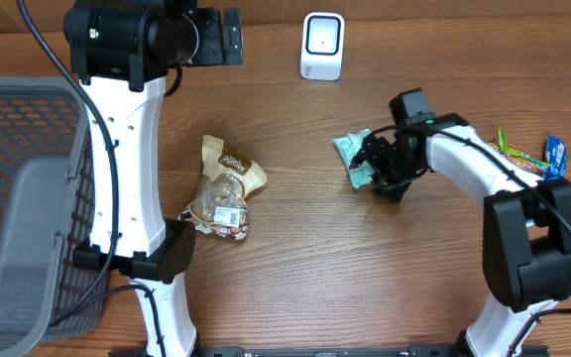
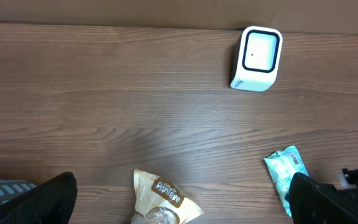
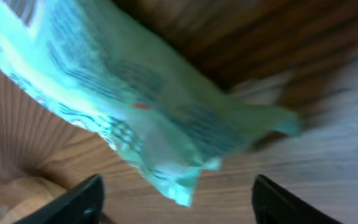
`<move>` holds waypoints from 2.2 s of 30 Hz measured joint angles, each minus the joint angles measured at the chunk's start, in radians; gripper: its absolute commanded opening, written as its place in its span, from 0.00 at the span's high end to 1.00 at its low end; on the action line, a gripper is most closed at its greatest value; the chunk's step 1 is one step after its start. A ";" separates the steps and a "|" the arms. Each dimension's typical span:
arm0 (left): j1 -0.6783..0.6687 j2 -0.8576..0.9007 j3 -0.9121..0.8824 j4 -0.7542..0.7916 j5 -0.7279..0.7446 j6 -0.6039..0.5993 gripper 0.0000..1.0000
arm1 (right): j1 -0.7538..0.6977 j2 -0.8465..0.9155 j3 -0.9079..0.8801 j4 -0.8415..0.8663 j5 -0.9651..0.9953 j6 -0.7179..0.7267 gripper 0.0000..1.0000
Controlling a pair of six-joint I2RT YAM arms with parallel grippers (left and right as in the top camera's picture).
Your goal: Scan the item barcode
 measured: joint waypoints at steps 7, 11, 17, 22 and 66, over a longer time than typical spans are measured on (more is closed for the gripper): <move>0.000 0.000 0.000 0.000 0.000 0.000 0.00 | 0.055 0.000 -0.048 0.160 0.186 0.121 0.90; 0.000 0.000 0.000 0.000 0.000 0.000 0.01 | 0.054 -0.001 -0.048 0.209 0.204 -0.011 0.96; 0.000 0.000 0.000 0.000 0.000 0.000 0.00 | 0.052 0.004 0.005 0.047 0.062 -0.548 0.96; 0.000 0.000 0.000 0.000 0.000 0.000 0.00 | 0.053 0.006 0.083 -0.154 0.077 -0.938 0.46; 0.000 0.000 0.000 0.000 0.000 0.000 0.00 | -0.136 0.019 -0.096 0.196 -0.198 -0.732 0.96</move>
